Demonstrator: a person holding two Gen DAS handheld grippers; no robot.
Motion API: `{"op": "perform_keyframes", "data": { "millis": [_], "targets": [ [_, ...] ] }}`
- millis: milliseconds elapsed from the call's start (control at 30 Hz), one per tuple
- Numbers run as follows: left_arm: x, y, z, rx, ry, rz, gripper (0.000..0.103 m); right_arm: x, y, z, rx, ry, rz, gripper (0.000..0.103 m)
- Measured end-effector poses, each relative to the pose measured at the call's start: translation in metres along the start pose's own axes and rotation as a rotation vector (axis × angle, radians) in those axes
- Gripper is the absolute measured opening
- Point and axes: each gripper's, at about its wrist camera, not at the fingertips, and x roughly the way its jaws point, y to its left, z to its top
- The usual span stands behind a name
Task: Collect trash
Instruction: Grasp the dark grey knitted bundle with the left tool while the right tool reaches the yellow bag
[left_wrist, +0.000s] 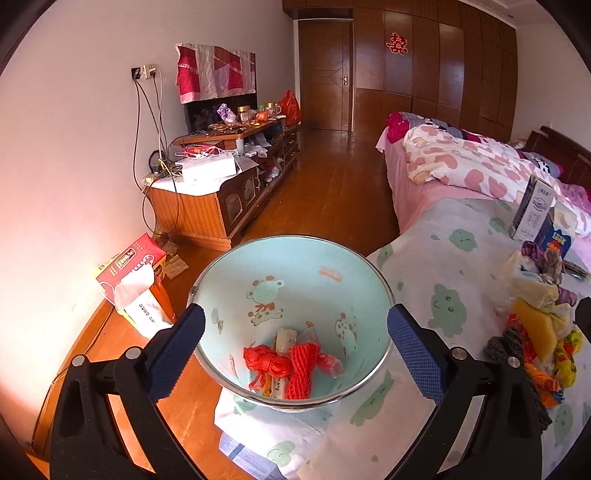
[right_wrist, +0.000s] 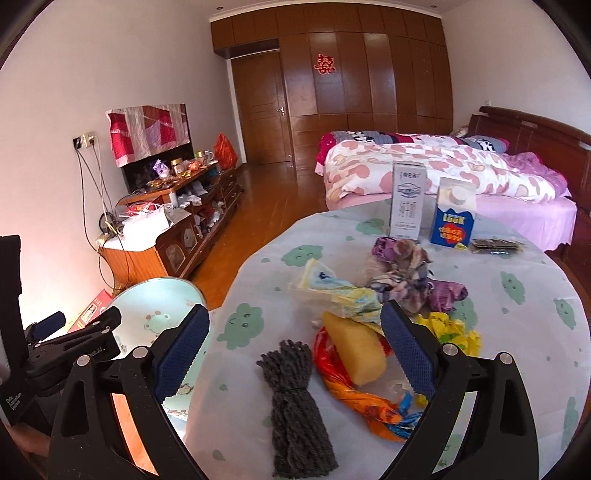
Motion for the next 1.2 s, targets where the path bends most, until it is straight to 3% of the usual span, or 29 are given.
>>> {"op": "perform_keyframes", "data": {
  "millis": [800, 1200],
  "targets": [
    [-0.042, -0.047, -0.008, 0.069, -0.018, -0.08, 0.097, -0.051, -0.083, -0.015, 0.074, -0.044, -0.145, 0.092],
    [-0.039, -0.084, -0.025, 0.106, 0.044, -0.18, 0.097, -0.053, -0.136, -0.03, 0.136, -0.019, -0.229, 0.092]
  ]
}}
